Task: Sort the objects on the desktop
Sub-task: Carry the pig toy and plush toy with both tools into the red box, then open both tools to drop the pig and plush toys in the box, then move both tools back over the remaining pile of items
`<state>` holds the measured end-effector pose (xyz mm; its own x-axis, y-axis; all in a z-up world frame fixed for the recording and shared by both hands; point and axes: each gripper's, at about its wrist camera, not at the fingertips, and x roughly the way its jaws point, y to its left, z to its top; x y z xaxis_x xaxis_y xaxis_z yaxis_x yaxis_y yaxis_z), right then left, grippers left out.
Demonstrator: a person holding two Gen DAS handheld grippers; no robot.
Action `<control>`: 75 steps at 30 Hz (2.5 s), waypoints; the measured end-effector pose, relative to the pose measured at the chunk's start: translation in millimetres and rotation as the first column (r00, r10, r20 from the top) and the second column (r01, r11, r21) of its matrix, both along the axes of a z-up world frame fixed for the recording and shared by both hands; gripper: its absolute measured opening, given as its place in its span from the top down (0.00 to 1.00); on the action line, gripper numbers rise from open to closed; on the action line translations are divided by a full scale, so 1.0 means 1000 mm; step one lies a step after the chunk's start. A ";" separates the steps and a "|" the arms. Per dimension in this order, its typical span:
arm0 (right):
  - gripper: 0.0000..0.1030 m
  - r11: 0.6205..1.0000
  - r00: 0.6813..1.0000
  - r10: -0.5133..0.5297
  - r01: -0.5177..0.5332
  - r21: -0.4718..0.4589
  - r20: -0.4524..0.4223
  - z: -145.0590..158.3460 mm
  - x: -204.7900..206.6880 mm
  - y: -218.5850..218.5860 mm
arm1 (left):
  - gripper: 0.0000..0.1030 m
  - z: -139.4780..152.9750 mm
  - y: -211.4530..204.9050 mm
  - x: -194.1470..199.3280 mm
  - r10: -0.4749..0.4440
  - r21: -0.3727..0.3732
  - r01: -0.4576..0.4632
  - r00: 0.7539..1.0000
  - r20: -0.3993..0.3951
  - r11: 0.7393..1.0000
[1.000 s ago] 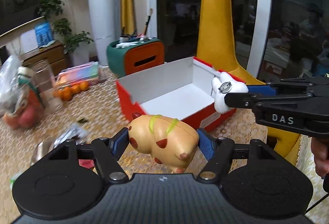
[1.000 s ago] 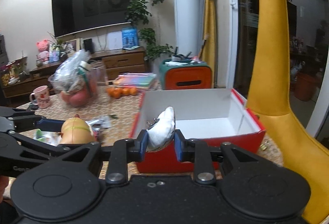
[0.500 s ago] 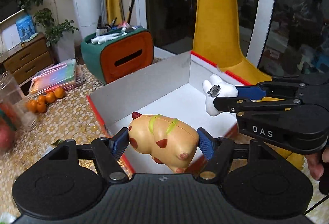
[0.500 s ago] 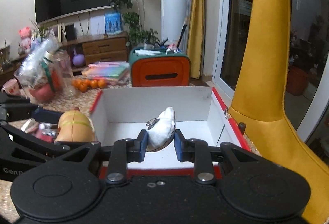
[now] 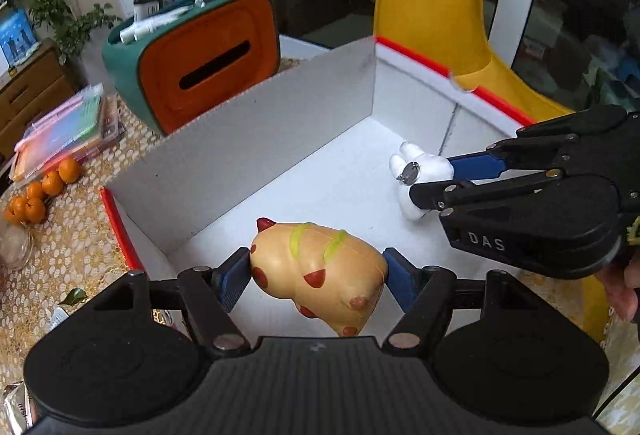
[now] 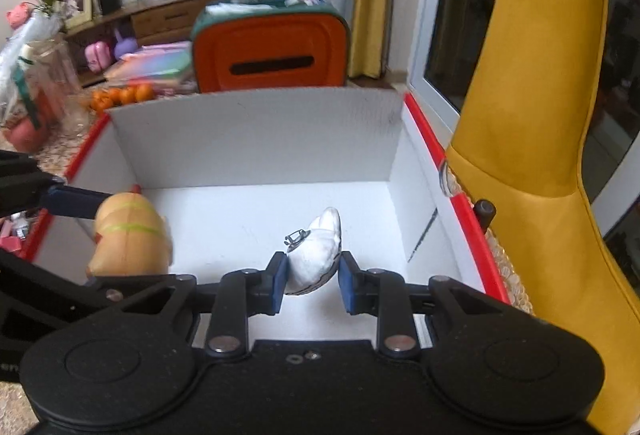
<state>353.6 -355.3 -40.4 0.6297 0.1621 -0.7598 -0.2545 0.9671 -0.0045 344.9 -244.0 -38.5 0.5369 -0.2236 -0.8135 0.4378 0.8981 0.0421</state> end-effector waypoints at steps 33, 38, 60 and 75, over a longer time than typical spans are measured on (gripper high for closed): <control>0.40 0.998 0.999 0.038 -0.037 0.047 -0.007 0.020 -0.020 -0.015 | 0.18 0.009 0.017 -0.015 0.041 -0.031 -0.041 0.999 0.005 0.999; 0.40 0.997 0.999 0.049 -0.050 0.066 0.017 0.033 -0.035 -0.009 | 0.18 0.027 0.030 -0.036 0.072 -0.057 -0.070 0.997 0.035 0.996; 0.38 0.974 0.979 0.134 -0.159 0.164 0.154 0.099 -0.149 0.045 | 0.18 0.098 0.112 -0.170 0.182 -0.152 -0.153 0.962 0.202 0.977; 0.34 0.921 0.954 0.248 -0.287 0.264 0.169 0.107 -0.214 0.126 | 0.18 0.104 0.192 -0.258 0.336 -0.135 -0.309 0.892 0.303 0.941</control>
